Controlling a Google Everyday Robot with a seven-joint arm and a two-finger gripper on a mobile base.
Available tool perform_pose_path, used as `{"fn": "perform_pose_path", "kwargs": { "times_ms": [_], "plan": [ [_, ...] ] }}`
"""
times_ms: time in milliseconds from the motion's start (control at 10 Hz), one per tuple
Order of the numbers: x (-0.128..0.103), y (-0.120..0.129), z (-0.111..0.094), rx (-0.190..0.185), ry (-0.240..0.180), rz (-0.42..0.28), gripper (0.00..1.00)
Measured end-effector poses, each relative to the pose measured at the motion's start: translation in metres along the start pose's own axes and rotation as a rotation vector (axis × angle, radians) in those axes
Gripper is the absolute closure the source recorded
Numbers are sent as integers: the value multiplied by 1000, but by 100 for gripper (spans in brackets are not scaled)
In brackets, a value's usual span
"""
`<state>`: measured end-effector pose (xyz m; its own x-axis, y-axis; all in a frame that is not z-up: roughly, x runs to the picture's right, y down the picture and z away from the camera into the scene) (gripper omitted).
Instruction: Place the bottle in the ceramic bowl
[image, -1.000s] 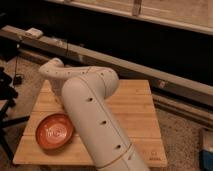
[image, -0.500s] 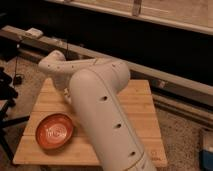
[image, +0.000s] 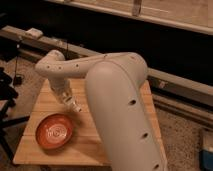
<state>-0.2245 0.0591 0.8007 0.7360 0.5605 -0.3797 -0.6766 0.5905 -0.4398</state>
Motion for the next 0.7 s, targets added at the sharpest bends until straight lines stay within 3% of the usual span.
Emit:
{"fn": "perform_pose_path", "kwargs": {
  "times_ms": [700],
  "plan": [
    [33, 86, -11, -119, 15, -138, 100]
  ]
}}
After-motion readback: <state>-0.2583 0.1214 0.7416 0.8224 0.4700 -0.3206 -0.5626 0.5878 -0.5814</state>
